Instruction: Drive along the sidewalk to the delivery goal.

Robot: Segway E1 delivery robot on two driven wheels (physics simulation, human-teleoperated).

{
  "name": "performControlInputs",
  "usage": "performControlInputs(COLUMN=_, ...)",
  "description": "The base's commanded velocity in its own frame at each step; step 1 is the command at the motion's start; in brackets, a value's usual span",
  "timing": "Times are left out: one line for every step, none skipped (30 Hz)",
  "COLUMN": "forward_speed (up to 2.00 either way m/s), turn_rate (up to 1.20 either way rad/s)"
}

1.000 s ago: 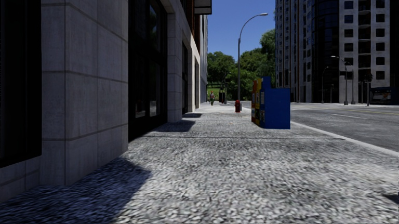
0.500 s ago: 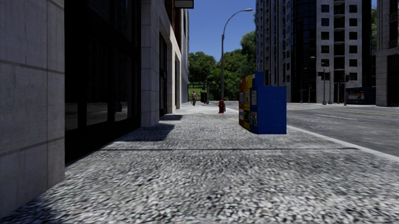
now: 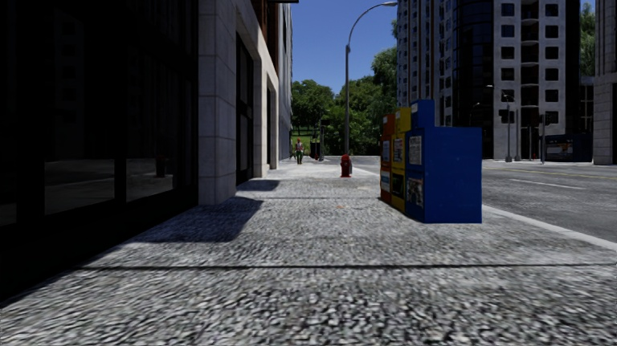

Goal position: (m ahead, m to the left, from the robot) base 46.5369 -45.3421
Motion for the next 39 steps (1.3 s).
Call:
performControlInputs(forward_speed=2.00, turn_rate=0.00)
performControlInputs(forward_speed=2.00, turn_rate=0.00)
performControlInputs(forward_speed=2.00, turn_rate=0.00)
performControlInputs(forward_speed=2.00, turn_rate=0.00)
performControlInputs(forward_speed=2.00, turn_rate=0.00)
performControlInputs(forward_speed=2.00, turn_rate=0.00)
performControlInputs(forward_speed=2.00, turn_rate=0.00)
performControlInputs(forward_speed=2.00, turn_rate=0.00)
performControlInputs(forward_speed=2.00, turn_rate=0.00)
performControlInputs(forward_speed=2.00, turn_rate=0.00)
performControlInputs(forward_speed=2.00, turn_rate=0.00)
performControlInputs(forward_speed=2.00, turn_rate=0.00)
performControlInputs(forward_speed=2.00, turn_rate=0.00)
performControlInputs(forward_speed=2.00, turn_rate=0.00)
performControlInputs(forward_speed=2.00, turn_rate=0.00)
performControlInputs(forward_speed=2.00, turn_rate=0.00)
performControlInputs(forward_speed=2.00, turn_rate=0.00)
performControlInputs(forward_speed=2.00, turn_rate=0.00)
performControlInputs(forward_speed=2.00, turn_rate=0.00)
performControlInputs(forward_speed=2.00, turn_rate=0.00)
performControlInputs(forward_speed=2.00, turn_rate=0.00)
performControlInputs(forward_speed=2.00, turn_rate=0.00)
performControlInputs(forward_speed=2.00, turn_rate=0.00)
performControlInputs(forward_speed=2.00, turn_rate=0.00)
performControlInputs(forward_speed=2.00, turn_rate=0.00)
performControlInputs(forward_speed=2.00, turn_rate=0.00)
performControlInputs(forward_speed=2.00, turn_rate=0.00)
performControlInputs(forward_speed=2.00, turn_rate=0.00)
performControlInputs(forward_speed=2.00, turn_rate=0.00)
performControlInputs(forward_speed=2.00, turn_rate=0.00)
performControlInputs(forward_speed=2.00, turn_rate=0.00)
performControlInputs(forward_speed=2.00, turn_rate=0.00)
performControlInputs(forward_speed=2.00, turn_rate=0.00)
performControlInputs(forward_speed=2.00, turn_rate=0.00)
performControlInputs(forward_speed=2.00, turn_rate=0.00)
performControlInputs(forward_speed=2.00, turn_rate=0.00)
performControlInputs(forward_speed=2.00, turn_rate=0.00)
performControlInputs(forward_speed=2.00, turn_rate=0.00)
performControlInputs(forward_speed=2.00, turn_rate=0.00)
